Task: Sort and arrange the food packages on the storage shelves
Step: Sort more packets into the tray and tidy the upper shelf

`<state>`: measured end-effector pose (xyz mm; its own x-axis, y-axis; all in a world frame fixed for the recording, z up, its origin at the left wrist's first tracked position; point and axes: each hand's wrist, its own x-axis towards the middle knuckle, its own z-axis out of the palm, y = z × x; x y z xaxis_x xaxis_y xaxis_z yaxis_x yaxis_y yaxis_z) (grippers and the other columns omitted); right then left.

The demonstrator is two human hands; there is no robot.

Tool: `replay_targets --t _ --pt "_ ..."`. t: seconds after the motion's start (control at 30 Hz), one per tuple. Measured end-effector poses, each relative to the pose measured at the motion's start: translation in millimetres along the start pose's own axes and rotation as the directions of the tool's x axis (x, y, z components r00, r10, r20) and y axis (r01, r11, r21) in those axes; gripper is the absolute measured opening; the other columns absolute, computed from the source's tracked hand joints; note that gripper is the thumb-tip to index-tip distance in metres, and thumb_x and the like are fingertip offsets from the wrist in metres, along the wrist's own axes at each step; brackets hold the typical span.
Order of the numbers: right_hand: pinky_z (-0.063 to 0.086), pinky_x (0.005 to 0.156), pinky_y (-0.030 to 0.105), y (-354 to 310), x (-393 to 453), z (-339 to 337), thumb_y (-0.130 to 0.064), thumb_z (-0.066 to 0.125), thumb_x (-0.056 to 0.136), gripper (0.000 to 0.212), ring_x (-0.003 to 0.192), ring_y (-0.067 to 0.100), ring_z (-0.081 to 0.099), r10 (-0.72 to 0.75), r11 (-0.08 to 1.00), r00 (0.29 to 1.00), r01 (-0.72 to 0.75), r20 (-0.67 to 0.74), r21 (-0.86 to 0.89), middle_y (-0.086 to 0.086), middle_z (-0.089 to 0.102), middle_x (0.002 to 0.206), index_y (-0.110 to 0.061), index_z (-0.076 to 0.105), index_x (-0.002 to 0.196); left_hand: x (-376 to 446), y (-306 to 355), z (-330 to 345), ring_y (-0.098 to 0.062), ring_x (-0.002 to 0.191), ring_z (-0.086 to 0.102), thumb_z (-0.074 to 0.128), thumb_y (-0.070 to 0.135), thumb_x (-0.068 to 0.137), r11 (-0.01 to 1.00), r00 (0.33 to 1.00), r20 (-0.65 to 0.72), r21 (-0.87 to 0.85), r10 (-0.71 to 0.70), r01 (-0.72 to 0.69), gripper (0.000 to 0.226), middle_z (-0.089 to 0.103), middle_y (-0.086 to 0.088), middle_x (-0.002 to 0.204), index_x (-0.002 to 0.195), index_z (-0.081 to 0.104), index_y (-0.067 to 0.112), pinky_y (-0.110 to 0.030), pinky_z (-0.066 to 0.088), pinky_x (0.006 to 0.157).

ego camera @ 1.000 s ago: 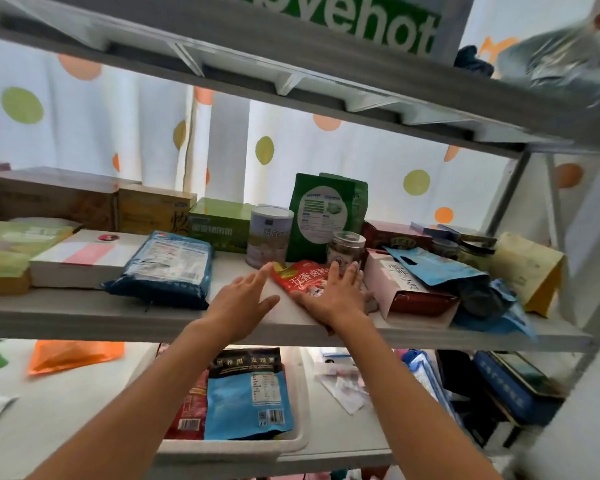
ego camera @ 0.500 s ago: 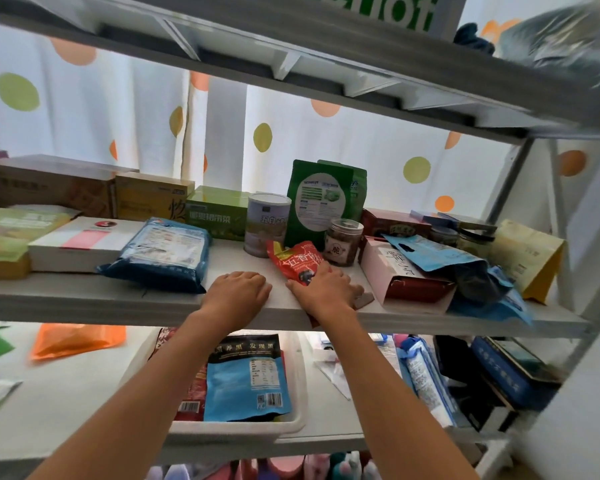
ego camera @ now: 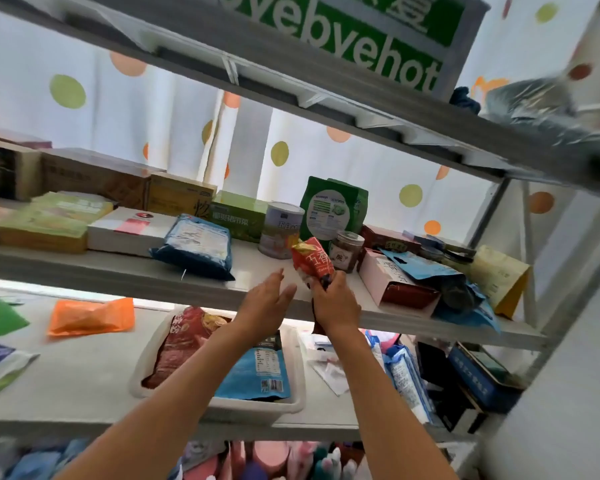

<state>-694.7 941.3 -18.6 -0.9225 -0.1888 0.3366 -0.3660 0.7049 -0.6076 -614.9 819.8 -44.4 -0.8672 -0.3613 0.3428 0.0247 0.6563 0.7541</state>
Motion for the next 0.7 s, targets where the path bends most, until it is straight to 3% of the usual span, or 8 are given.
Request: replay_targets --t 0.1,0.2,0.23,0.37,0.5,0.6,0.7 --pt "0.046 0.087 0.038 0 -23 -8 -0.044 0.054 0.1 0.031 0.101 0.027 0.06 0.043 0.928 0.999 -0.049 0.023 0.37 0.008 0.064 0.118 -0.021 0.044 0.118 -17 17 0 -0.022 0.141 0.037 0.039 0.041 0.104 0.946 0.999 0.033 -0.324 -0.001 0.012 0.059 0.035 -0.007 0.157 0.155 0.024 0.013 -0.036 0.034 0.114" --pt "0.055 0.088 0.042 -3 -44 -11 -0.038 0.06 0.099 0.031 0.098 0.025 0.066 0.064 0.778 0.994 -0.108 0.093 0.619 0.011 0.067 0.115 -0.015 0.052 0.118 -40 27 -2 -0.004 0.112 0.054 0.039 0.033 0.106 0.825 0.996 0.089 -0.562 -0.012 0.06 0.04 0.05 0.0 0.132 0.142 0.036 0.015 -0.001 0.039 0.083" --pt "0.056 0.092 0.046 -3 -51 -13 -0.038 0.061 0.098 0.034 0.102 0.029 0.068 0.057 0.741 0.992 -0.118 0.113 0.661 0.014 0.068 0.117 -0.015 0.055 0.121 -47 27 -1 -0.002 0.105 0.056 0.04 0.031 0.106 0.779 0.995 0.099 -0.623 -0.021 0.078 0.03 0.054 0.002 0.125 0.133 0.04 0.019 0.002 0.04 0.073" --pt "0.057 0.094 0.05 -8 -92 -21 -0.046 0.063 0.094 0.045 0.105 0.033 0.071 -0.014 0.581 0.972 -0.182 0.233 0.794 0.01 0.074 0.114 -0.019 0.058 0.129 -75 19 1 -0.003 0.101 0.059 0.045 0.032 0.104 0.627 0.99 0.133 -0.768 -0.043 0.13 0.033 0.062 0.002 0.114 0.132 0.044 0.014 -0.004 0.047 0.065" --pt "0.048 0.103 0.06 -4 -129 -24 -0.048 0.058 0.095 0.052 0.115 0.036 0.067 -0.093 0.401 0.927 -0.3 0.364 0.866 0.014 0.068 0.127 -0.021 0.054 0.139 -101 13 -8 -0.01 0.099 0.065 0.05 0.029 0.102 0.551 0.988 0.137 -0.819 -0.077 0.157 0.025 0.068 0.003 0.107 0.122 0.056 0.017 -0.013 0.052 0.065" --pt "0.048 0.101 0.061 3 -151 -27 -0.044 0.05 0.097 0.042 0.107 0.033 0.071 -0.108 0.271 0.893 -0.397 0.438 0.877 0.013 0.072 0.119 -0.02 0.06 0.13 -124 9 -12 -0.013 0.095 0.069 0.06 0.025 0.097 0.605 0.992 0.058 -0.788 -0.109 0.113 0.023 0.072 -0.001 0.105 0.117 0.062 0.013 -0.021 0.058 0.071" --pt "0.042 0.107 0.065 19 -181 -23 -0.054 0.07 0.085 0.073 0.125 0.041 0.06 -0.148 0.239 0.869 -0.431 0.472 0.87 0.02 0.061 0.137 -0.014 0.051 0.143 -149 11 -7 -0.016 0.096 0.071 0.066 0.022 0.093 0.72 0.995 -0.017 -0.692 -0.096 0.058 0.023 0.072 -0.003 0.105 0.113 0.063 0.011 -0.03 0.06 0.081"
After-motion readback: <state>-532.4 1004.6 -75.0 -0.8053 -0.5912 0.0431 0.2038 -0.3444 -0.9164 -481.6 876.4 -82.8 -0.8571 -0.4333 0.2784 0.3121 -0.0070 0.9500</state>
